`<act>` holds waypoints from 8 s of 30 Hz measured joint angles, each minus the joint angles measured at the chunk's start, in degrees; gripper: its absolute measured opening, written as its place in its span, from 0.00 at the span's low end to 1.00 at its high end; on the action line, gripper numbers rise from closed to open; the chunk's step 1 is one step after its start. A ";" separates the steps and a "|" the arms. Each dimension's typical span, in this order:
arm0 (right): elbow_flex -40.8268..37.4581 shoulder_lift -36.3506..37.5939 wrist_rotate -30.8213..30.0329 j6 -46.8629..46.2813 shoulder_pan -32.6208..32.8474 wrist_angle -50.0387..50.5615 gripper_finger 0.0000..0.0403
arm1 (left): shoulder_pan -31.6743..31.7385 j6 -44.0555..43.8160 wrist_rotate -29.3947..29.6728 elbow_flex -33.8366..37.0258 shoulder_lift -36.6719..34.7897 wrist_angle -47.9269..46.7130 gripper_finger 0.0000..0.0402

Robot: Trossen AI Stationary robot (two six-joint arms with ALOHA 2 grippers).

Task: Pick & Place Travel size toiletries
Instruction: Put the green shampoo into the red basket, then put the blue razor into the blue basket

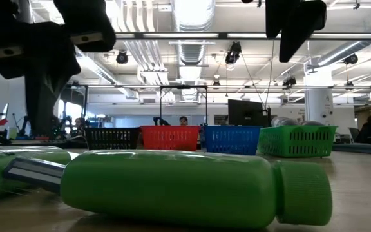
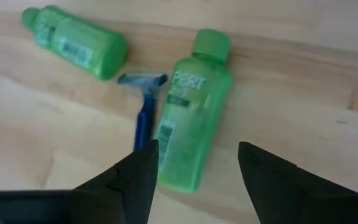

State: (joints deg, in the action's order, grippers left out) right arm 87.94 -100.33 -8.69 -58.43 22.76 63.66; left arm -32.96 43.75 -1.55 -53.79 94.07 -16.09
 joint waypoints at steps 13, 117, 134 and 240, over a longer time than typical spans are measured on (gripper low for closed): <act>0.00 0.08 -0.08 -1.64 0.37 -1.67 0.88 | 3.00 2.74 -8.36 -5.44 7.21 -2.42 0.56; -0.85 11.08 -12.48 -20.29 1.08 0.50 0.79 | 8.75 -33.07 -7.20 -6.93 7.79 20.87 0.61; -0.87 11.08 -12.01 -25.60 4.78 3.89 0.69 | 8.85 -11.90 -13.35 -33.96 26.16 -6.19 0.61; -19.72 47.01 -22.18 -5.95 -7.17 13.77 0.63 | 6.49 -74.97 8.69 -5.82 -3.12 -11.34 0.62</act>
State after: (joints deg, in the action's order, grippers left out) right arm 68.22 -53.31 -30.87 -64.38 15.59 77.43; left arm -26.47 -31.23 7.14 -59.61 90.95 -27.43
